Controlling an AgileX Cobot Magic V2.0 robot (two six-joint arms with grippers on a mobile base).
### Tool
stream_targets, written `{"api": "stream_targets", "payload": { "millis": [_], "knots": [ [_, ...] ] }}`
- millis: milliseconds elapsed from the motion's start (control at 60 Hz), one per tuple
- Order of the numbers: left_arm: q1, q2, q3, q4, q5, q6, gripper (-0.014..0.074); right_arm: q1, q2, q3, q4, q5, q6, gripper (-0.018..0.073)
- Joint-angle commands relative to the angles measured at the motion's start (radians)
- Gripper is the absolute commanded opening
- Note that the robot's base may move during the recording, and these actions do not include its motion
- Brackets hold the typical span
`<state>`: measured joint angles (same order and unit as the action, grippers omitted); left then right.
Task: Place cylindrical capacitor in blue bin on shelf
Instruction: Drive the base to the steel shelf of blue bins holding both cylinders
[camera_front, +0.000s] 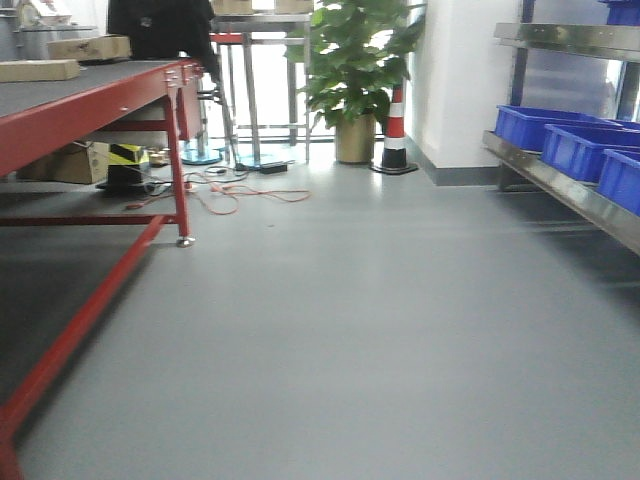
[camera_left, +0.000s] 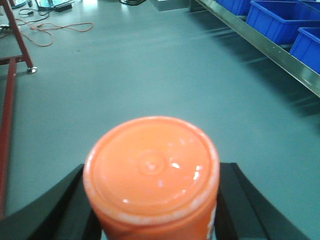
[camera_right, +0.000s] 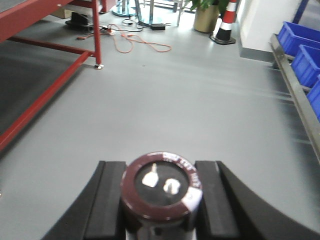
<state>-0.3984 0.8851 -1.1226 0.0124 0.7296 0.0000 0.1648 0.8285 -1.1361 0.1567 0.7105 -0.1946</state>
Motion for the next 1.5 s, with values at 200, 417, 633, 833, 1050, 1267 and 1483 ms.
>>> {"api": "stream_targets", "payload": {
  "millis": [200,417,633,833,1050,1267,1483],
  "knots": [
    [-0.007,-0.005,-0.009,-0.003,-0.021,0.0,-0.0111,0.0,-0.002,-0.001,-0.005,-0.039,-0.006,-0.0168],
    [-0.007,-0.005,-0.009,-0.003,-0.021,0.0,-0.0111,0.0,-0.002,-0.001,-0.005,-0.039,-0.006,-0.0168],
    [-0.007,-0.005,-0.009,-0.003,-0.021,0.0,-0.0111,0.0,-0.002,-0.001,-0.005,-0.039,-0.006,-0.0168],
    [-0.007,-0.005,-0.009,-0.003,-0.021,0.0,-0.0111,0.0,-0.002,-0.001,-0.005,-0.039,-0.006,-0.0168],
    [-0.007,-0.005,-0.009,-0.003,-0.021,0.0,-0.0111,0.0,-0.002,-0.001,-0.005,-0.039,-0.006,-0.0168],
    [-0.007,-0.005,-0.009,-0.003,-0.021,0.0,-0.0111,0.0,-0.002,-0.001,-0.005,-0.039,-0.006,-0.0168],
    [-0.007,-0.005,-0.009,-0.003,-0.021,0.0,-0.0111,0.0,-0.002,-0.001,-0.005,-0.039,-0.006,-0.0168]
  ]
}}
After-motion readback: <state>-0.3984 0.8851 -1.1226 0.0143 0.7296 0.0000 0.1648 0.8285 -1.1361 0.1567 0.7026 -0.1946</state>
